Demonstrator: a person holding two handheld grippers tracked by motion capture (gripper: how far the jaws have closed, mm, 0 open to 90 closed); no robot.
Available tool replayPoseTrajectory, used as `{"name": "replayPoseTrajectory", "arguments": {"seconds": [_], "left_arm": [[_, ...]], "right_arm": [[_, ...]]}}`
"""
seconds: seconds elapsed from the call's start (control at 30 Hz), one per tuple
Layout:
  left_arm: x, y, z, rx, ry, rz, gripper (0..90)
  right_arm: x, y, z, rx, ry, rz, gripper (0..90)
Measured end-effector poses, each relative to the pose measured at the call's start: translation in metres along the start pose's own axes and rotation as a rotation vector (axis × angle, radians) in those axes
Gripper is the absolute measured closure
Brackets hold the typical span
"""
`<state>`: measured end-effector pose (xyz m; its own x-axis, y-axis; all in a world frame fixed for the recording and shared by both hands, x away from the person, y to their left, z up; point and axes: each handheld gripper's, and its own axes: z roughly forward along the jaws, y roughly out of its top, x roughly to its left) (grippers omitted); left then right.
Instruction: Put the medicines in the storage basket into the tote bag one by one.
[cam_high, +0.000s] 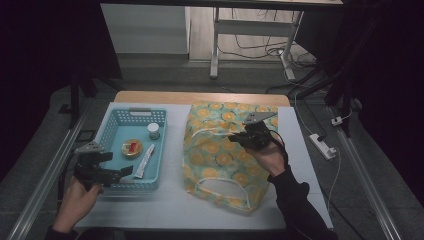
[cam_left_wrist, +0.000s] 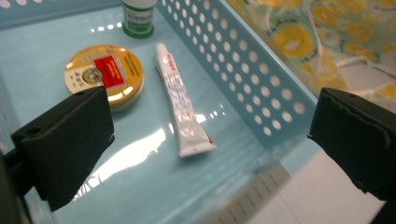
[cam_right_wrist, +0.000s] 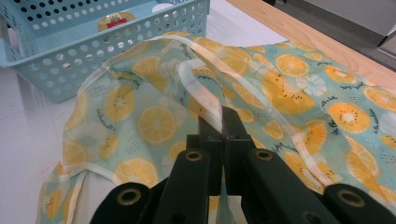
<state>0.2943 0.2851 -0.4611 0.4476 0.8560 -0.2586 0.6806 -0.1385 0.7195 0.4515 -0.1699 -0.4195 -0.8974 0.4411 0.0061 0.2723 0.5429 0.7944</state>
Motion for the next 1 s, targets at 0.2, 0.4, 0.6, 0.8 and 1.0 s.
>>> {"name": "replayPoseTrajectory", "arguments": {"seconds": [0.2, 0.4, 0.6, 0.8, 1.0], "left_arm": [[0.010, 0.012, 0.012, 0.022, 0.028, 0.014, 0.0], [0.021, 0.021, 0.021, 0.028, 0.037, -0.010, 0.0], [0.029, 0.031, 0.030, 0.048, 0.057, -0.022, 0.0], [0.036, 0.041, 0.041, 0.059, 0.064, -0.015, 0.0], [0.045, 0.049, 0.056, 0.104, 0.080, -0.007, 0.0]], "right_arm": [[0.000, 0.000, -0.001, -0.002, -0.002, 0.000, 90.0], [-0.001, 0.000, -0.001, -0.007, -0.004, 0.001, 90.0], [-0.001, 0.000, -0.001, -0.008, -0.004, -0.001, 90.0], [-0.001, 0.000, 0.000, -0.004, -0.005, -0.002, 90.0], [-0.001, 0.000, -0.001, -0.005, -0.006, -0.002, 90.0]]}}
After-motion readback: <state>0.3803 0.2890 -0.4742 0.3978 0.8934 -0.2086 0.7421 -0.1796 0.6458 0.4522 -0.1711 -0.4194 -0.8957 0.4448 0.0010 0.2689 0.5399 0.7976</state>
